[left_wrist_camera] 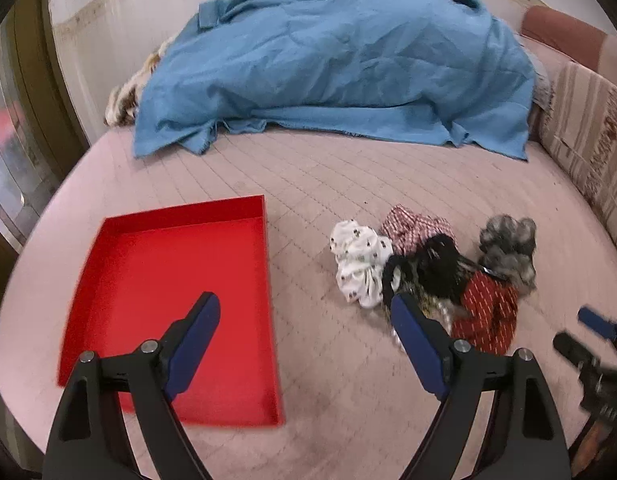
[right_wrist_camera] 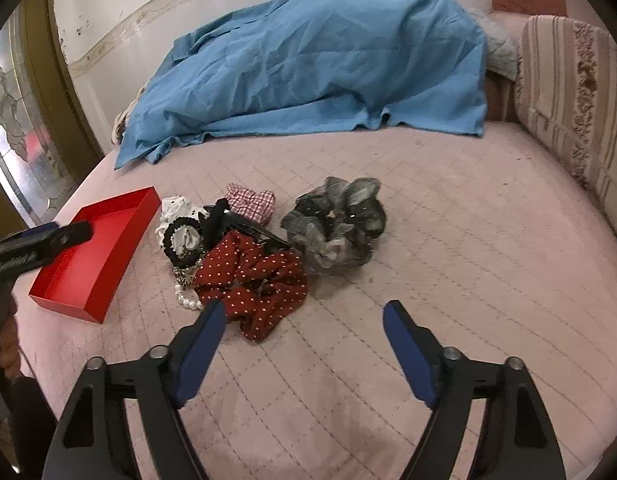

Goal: Organize jewelry
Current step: 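Grasp the white scrunchie with the left tool while the right tool grasps the red polka-dot scrunchie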

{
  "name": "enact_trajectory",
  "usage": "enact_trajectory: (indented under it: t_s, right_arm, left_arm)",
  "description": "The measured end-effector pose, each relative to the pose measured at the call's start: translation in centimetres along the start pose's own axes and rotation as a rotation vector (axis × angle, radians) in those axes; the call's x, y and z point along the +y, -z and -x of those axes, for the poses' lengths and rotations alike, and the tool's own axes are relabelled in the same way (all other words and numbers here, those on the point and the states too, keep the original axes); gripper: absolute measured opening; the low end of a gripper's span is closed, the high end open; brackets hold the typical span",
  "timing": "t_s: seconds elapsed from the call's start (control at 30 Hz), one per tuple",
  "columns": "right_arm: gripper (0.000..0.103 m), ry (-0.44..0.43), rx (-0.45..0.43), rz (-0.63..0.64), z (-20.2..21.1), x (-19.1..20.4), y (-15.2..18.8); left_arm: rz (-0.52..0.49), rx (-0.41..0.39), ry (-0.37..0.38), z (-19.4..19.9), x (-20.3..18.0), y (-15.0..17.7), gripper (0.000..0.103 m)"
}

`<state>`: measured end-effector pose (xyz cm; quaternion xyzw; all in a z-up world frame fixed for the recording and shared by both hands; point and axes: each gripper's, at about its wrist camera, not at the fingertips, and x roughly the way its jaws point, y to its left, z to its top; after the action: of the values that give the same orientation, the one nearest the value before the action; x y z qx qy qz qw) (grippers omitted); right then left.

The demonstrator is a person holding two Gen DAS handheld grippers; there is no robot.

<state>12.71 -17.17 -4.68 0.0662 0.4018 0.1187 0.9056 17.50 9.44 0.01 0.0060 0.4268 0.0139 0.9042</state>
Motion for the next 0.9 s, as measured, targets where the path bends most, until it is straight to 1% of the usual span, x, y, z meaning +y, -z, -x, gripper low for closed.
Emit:
enact_trajectory:
  t_s: [0.13,0.2,0.3,0.4,0.53,0.6,0.67,0.73,0.77,0.8,0.83,0.87,0.9]
  right_arm:
    - [0.074,-0.035,0.030,-0.012,-2.0,0.1,-0.2]
    - [0.072,-0.051,0.048,-0.024,-3.1,0.2,-0.4]
    - [0.068,-0.071,0.065,-0.038,-4.5,0.4,-0.7]
    - [0.068,-0.086,0.078,-0.052,-5.6,0.4,-0.9]
    - [0.068,-0.099,0.090,-0.059,-6.7,0.8,-1.0]
    - [0.068,-0.101,0.093,-0.052,-7.0,1.1,-1.1]
    - [0.068,-0.101,0.095,-0.049,-7.2,1.3,-1.1]
    - [0.066,-0.093,0.097,-0.047,-7.5,1.5,-1.1]
    - [0.064,-0.091,0.097,-0.049,-7.5,1.6,-1.0]
    - [0.056,-0.089,0.100,-0.053,-7.7,1.6,-1.0]
    - [0.045,-0.092,0.105,-0.058,-7.8,1.6,-1.0]
    - [0.039,-0.102,0.111,-0.067,-7.9,1.5,-0.9]
    - [0.026,-0.110,0.116,-0.074,-7.9,1.4,-0.9]
  left_arm:
    - [0.045,0.052,0.038,-3.2,0.5,-1.7,0.087]
    - [0.064,0.076,0.064,-4.7,0.7,-2.5,0.087]
    - [0.098,0.110,0.118,-6.7,1.0,-3.5,0.087]
    - [0.120,0.141,0.157,-8.7,1.1,-4.4,0.087]
    - [0.142,0.188,0.192,-11.2,1.1,-5.0,0.087]
    - [0.150,0.212,0.218,-12.1,1.1,-5.0,0.087]
    - [0.145,0.217,0.233,-12.4,0.7,-5.1,0.087]
    - [0.142,0.234,0.255,-12.7,0.3,-5.0,0.075]
    - [0.136,0.249,0.262,-12.8,0.0,-4.9,0.056]
    - [0.131,0.270,0.268,-13.1,-0.2,-4.8,0.030]
    - [0.130,0.290,0.275,-13.3,-0.4,-4.7,0.018]
    - [0.132,0.295,0.272,-13.5,-0.4,-4.7,0.013]
    - [0.133,0.280,0.265,-13.2,-0.5,-4.7,0.013]
